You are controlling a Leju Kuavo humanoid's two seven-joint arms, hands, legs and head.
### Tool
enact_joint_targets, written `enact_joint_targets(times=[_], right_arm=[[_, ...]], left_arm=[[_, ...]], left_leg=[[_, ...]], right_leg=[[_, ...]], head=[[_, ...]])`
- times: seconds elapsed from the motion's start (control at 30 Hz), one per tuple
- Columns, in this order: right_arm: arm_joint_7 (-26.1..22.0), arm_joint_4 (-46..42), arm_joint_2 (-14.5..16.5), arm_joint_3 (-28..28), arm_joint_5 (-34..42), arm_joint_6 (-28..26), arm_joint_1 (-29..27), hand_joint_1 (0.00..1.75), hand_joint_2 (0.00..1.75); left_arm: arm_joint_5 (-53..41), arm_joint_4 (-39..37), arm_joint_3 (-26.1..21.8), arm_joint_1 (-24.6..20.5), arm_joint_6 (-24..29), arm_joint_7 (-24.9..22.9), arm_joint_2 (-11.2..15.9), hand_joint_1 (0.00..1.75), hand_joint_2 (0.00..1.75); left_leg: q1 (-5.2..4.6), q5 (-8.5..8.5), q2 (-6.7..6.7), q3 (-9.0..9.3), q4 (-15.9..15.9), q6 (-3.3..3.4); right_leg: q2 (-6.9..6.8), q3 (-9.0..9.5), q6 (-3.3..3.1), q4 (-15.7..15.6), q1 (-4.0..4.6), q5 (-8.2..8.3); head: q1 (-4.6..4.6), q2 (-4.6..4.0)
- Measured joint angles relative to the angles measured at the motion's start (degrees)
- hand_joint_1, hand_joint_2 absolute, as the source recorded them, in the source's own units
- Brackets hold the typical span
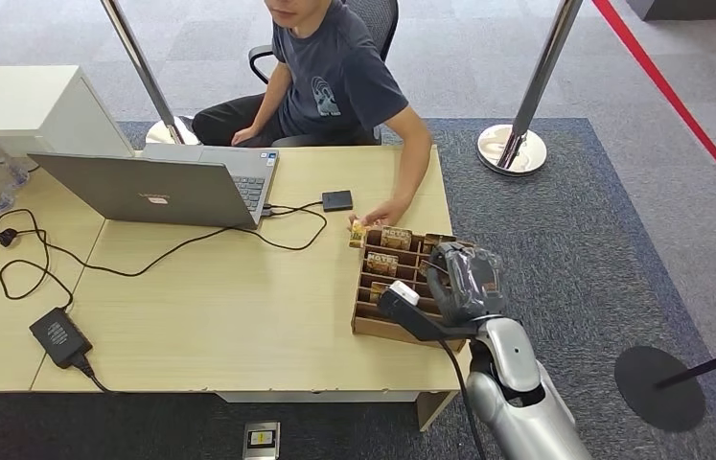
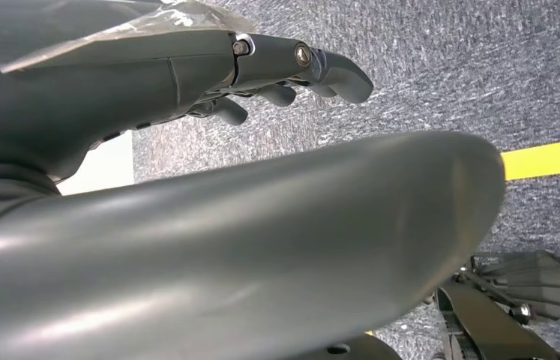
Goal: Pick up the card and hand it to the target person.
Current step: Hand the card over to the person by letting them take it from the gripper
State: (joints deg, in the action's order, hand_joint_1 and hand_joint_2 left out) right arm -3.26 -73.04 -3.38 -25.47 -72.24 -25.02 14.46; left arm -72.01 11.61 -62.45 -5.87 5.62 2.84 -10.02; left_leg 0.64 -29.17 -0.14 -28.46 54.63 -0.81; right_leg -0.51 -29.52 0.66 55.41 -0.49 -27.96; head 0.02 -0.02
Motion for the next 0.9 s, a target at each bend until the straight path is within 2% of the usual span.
enact_joint_targets(times=[0.6, 0.9], right_arm=[[0.15, -11.23, -3.02, 0.01, -0.50, -0.97, -4.33, 1.75, 1.75], [-1.91, -12.46, -2.17, -0.11, -0.50, -3.68, -2.66, 1.75, 1.75]], left_arm=[[-0.73, 0.00, 0.00, -0.22, -0.18, -0.23, -0.30, 0.00, 0.00], [-0.36, 0.00, 0.00, -0.22, 0.08, -0.51, -0.41, 0.00, 0.00]], left_leg=[[0.00, 0.00, 0.00, 0.00, 0.00, 0.00], [0.00, 0.00, 0.00, 0.00, 0.00, 0.00]], right_leg=[[0.00, -0.01, 0.00, -0.01, -0.02, 0.00], [0.00, 0.01, 0.00, 0.01, -0.01, 0.00]], head=[[-0.01, 0.01], [0.00, 0.00]])
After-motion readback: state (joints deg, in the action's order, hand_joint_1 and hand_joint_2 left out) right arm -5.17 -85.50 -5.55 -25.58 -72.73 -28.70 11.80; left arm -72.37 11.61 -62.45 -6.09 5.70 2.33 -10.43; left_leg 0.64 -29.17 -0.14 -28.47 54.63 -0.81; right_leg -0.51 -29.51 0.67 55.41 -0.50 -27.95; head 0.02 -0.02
